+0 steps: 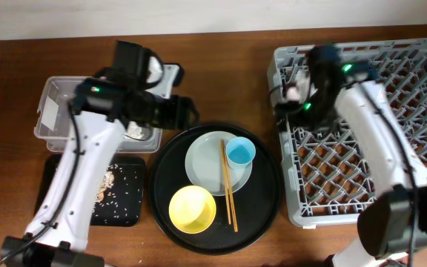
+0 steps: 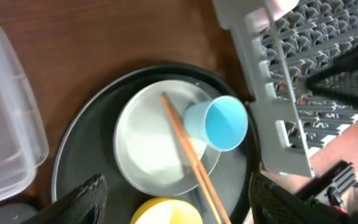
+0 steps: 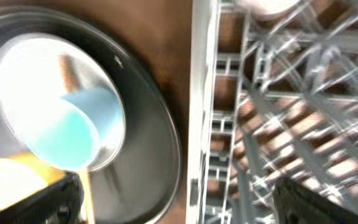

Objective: Sort waste into correct bins and load items into the dishwasher rack
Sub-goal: 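Grasp the blue cup with the left gripper and lift it, then pass the blue cup from the left gripper to the right gripper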

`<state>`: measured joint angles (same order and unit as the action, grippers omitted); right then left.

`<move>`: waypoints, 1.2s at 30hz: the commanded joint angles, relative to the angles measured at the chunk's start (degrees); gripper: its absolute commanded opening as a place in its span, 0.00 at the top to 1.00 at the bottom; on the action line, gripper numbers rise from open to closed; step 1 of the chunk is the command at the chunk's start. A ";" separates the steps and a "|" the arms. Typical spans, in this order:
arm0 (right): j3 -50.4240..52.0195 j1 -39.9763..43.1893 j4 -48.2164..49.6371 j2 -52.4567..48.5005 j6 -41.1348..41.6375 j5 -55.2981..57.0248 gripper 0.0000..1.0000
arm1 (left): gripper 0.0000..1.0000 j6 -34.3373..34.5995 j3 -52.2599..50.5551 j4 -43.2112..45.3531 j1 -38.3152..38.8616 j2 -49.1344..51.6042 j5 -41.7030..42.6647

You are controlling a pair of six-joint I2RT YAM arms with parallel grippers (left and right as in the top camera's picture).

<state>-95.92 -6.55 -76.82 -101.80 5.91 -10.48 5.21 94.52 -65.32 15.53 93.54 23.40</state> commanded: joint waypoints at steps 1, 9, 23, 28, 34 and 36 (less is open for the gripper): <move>-12.00 2.47 -7.52 1.05 -0.04 -0.28 0.01 | 0.27 5.70 0.76 0.74 7.87 1.27 -7.69; -12.96 5.49 -11.08 1.05 -2.69 -0.24 0.01 | 0.43 9.14 0.76 3.32 21.90 17.51 -17.25; -13.18 5.51 -7.76 4.42 -4.15 -8.00 0.01 | 1.00 2.80 22.45 -11.28 14.25 17.62 -2.84; -13.16 5.49 -6.75 6.21 -27.19 -47.45 0.01 | 1.00 -12.15 28.70 -14.84 -1.99 14.32 39.45; -13.16 5.33 -6.45 6.19 -44.94 -72.94 0.01 | 1.00 -21.84 28.39 -16.61 -5.66 14.36 59.36; -13.16 4.92 -6.29 6.19 -44.92 -73.13 0.01 | 1.00 -21.81 28.39 -14.56 -3.54 14.34 59.34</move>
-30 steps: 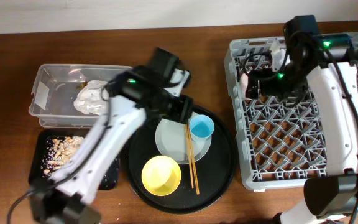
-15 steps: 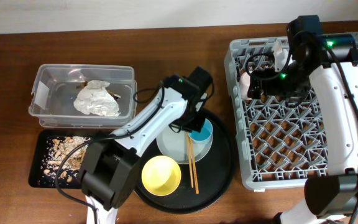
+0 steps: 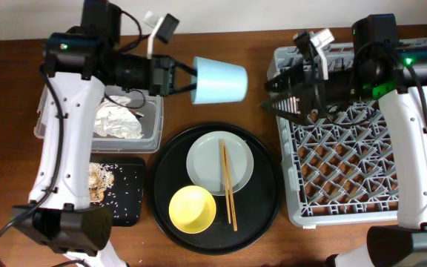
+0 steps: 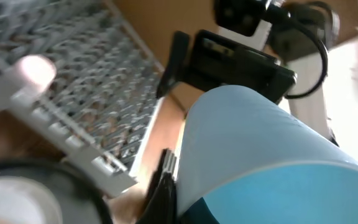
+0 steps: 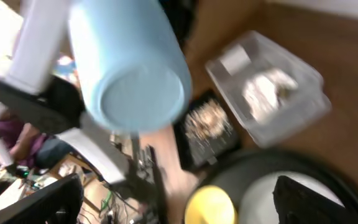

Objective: Sort waste into correct bins and load items into the dishwasher rack
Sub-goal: 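Pass the blue cup from the left gripper to the right gripper, then place the blue cup in the dish rack with the right gripper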

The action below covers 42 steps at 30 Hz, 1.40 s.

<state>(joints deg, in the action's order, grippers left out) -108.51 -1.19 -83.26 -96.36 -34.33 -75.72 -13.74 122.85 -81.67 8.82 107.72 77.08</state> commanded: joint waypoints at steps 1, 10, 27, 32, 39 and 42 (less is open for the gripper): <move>-0.57 -1.46 0.11 0.72 -4.68 -7.85 0.01 | 1.00 -2.84 0.07 3.69 4.79 0.17 5.64; -0.57 -5.14 4.31 0.74 -4.68 -9.64 0.11 | 1.00 -0.02 0.07 7.45 7.17 0.15 2.60; -0.57 -5.11 7.26 0.74 -3.48 -1.88 0.39 | 0.76 -0.02 0.07 7.23 7.13 0.15 -1.11; -0.57 -5.11 7.02 0.74 14.21 26.84 0.45 | 0.56 5.88 0.07 7.04 2.54 0.15 -19.45; -0.57 -5.07 -4.26 0.74 34.97 66.82 0.46 | 0.48 10.10 0.07 -1.20 0.07 0.17 -42.23; 0.00 -5.07 -9.20 0.74 40.92 76.19 0.46 | 0.48 10.08 0.04 -2.21 0.07 0.17 -42.84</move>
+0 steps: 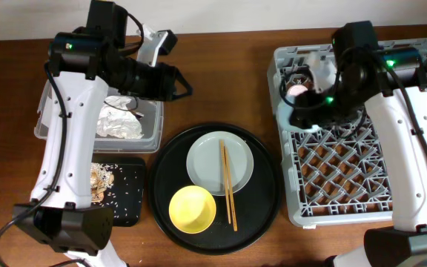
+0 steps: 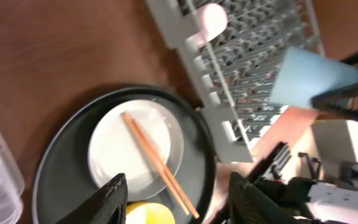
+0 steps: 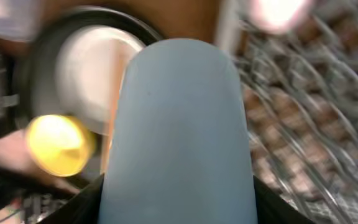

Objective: Sort waste into correct bins and load items into the dishwasher rack
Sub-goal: 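Place the blue cup in the dish rack with the right gripper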

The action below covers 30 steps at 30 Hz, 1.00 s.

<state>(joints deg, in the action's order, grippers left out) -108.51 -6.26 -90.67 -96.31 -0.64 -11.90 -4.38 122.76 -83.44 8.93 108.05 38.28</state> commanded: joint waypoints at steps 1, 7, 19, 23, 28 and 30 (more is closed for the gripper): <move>0.79 0.00 -1.99 0.70 7.39 12.87 0.46 | 0.48 0.72 0.13 -0.44 -0.04 -0.15 -4.04; 9.31 0.00 2.97 -0.57 8.26 16.06 0.46 | 0.47 0.70 0.13 -1.09 -0.04 -0.15 -4.33; 21.09 0.00 15.74 -0.59 8.22 16.09 0.46 | 0.47 0.70 0.13 -2.16 -0.04 -0.17 -5.31; 21.09 0.00 15.69 -0.59 8.22 16.06 0.31 | 0.47 0.70 0.13 -2.38 -0.07 -0.17 -5.31; 21.09 0.00 15.28 -0.59 8.22 16.02 0.26 | 0.47 0.70 0.13 -2.32 -0.07 -0.17 -5.33; 21.07 0.00 15.76 -0.59 6.88 10.88 0.25 | 0.48 0.74 0.13 -2.14 -0.22 -0.17 -7.04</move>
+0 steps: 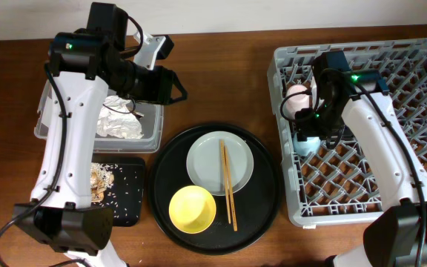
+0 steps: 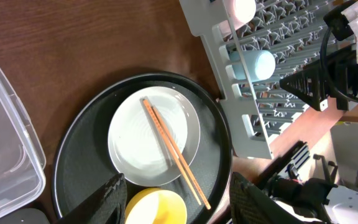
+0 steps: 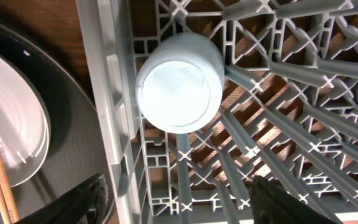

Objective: Sort waste into correct bins and load items into the dishwasher rack
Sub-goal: 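Place the blue cup in the dish rack with the right gripper, then grasp one chopstick from the white plate with the right gripper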

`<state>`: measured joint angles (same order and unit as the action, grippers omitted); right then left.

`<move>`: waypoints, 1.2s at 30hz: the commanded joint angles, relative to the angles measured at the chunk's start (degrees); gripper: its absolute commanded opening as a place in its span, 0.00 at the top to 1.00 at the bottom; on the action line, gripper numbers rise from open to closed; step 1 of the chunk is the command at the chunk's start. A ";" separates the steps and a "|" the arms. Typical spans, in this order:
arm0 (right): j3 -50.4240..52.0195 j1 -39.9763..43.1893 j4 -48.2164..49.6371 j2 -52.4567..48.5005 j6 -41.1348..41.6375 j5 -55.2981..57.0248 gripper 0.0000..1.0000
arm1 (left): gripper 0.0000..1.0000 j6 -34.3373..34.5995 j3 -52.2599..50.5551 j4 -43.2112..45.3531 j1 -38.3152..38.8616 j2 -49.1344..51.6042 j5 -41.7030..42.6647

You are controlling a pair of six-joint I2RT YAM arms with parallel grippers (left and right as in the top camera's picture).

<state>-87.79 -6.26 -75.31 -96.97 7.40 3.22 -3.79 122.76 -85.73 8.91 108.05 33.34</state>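
Note:
The light blue cup point(image 3: 179, 93) stands in the grey dishwasher rack point(image 1: 421, 111) near its left edge, seemingly mouth down, also seen as the blue cup point(image 1: 307, 145) from overhead. My right gripper point(image 3: 182, 202) hangs open just above it, holding nothing. A pink cup point(image 1: 296, 100) sits in the rack behind it. On the black round tray point(image 1: 267, 200) lie a white plate point(image 1: 206, 159) with chopsticks point(image 1: 228, 185) across it and a yellow bowl point(image 1: 193, 208). My left gripper point(image 2: 179, 205) is open and empty, high over the tray's far left side.
A clear bin point(image 1: 50, 111) with crumpled paper stands at the back left. A black square tray point(image 1: 124, 193) with food scraps lies in front of it. The rack fills the right side of the table.
My right gripper has let go of the blue cup, which now stands in the rack's left part below the open fingers. The left arm has barely moved.
The blue cup first lay on the white plate with my left gripper open over it. Then the left gripper held it up between the arms, facing the open right gripper. Later the right gripper held it over the rack, and now it rests there.

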 commanded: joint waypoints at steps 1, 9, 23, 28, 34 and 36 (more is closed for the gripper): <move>0.35 0.00 0.33 0.07 -4.35 -12.85 0.25 | 0.48 0.63 0.13 0.13 -0.57 -0.20 -4.48; 1.97 -13.53 -0.24 0.07 -2.38 -30.32 0.25 | 0.47 4.70 0.13 -0.28 -12.33 -0.20 -14.34; 21.33 -28.24 24.83 0.07 20.02 -4.44 0.87 | 0.01 4.66 0.13 -0.48 -23.32 -0.20 -16.65; 24.26 -31.43 31.43 0.07 21.00 -7.67 0.79 | 0.01 4.66 0.13 -0.48 -23.32 -0.20 -16.65; 25.64 -33.27 33.24 0.07 22.10 -3.58 0.78 | 0.01 4.66 0.13 -0.46 -23.32 -0.20 -16.68; 26.14 -33.27 34.07 0.07 23.15 -3.56 0.78 | 0.01 4.66 0.13 -0.48 -23.32 -0.20 -16.68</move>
<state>-62.98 -39.22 -41.89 -97.19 28.75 -2.09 0.54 122.76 -86.19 -14.33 108.05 17.06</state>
